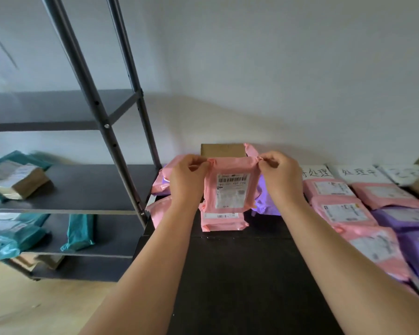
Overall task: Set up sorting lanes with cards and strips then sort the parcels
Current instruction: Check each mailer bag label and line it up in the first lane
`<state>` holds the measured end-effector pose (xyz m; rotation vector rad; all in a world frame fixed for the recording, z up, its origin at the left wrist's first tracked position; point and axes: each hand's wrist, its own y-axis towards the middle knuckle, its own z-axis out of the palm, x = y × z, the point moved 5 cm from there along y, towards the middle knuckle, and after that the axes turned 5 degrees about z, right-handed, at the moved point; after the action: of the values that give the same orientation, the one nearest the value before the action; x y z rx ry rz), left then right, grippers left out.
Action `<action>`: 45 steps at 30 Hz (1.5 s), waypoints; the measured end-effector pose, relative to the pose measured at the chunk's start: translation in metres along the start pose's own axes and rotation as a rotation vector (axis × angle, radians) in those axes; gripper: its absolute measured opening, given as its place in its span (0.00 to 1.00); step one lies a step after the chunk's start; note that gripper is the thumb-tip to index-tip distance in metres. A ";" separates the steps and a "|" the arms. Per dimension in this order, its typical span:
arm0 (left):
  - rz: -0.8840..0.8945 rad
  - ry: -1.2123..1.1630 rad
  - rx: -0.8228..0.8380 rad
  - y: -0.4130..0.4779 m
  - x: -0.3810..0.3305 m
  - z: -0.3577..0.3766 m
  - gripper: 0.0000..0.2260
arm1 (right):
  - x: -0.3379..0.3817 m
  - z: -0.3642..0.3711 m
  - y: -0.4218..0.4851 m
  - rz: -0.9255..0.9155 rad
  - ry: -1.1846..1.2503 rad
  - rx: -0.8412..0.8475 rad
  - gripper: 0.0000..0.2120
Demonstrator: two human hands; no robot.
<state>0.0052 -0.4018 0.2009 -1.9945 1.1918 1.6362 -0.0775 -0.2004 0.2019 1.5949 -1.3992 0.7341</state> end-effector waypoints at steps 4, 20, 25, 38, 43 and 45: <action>0.056 -0.030 -0.057 -0.030 -0.041 -0.005 0.01 | 0.008 -0.043 -0.014 -0.016 0.080 -0.017 0.06; -0.013 -0.310 -0.163 -0.092 -0.095 -0.008 0.03 | 0.000 -0.118 -0.074 -0.004 0.222 -0.035 0.04; -0.022 -0.393 -0.147 -0.096 -0.101 -0.012 0.03 | 0.008 -0.131 -0.074 -0.052 0.232 -0.075 0.04; 0.030 -0.285 0.020 -0.121 -0.101 -0.015 0.06 | 0.020 -0.154 -0.072 0.022 0.480 -0.106 0.05; 0.095 -0.233 -0.031 -0.131 -0.107 -0.017 0.05 | 0.021 -0.155 -0.078 0.042 0.514 -0.107 0.13; 0.119 -0.241 -0.057 -0.134 -0.111 -0.018 0.03 | 0.020 -0.155 -0.080 0.075 0.535 -0.109 0.12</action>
<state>0.1164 -0.2869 0.2720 -1.7253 1.2043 1.9256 0.0212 -0.0729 0.2714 1.1510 -1.0841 1.0215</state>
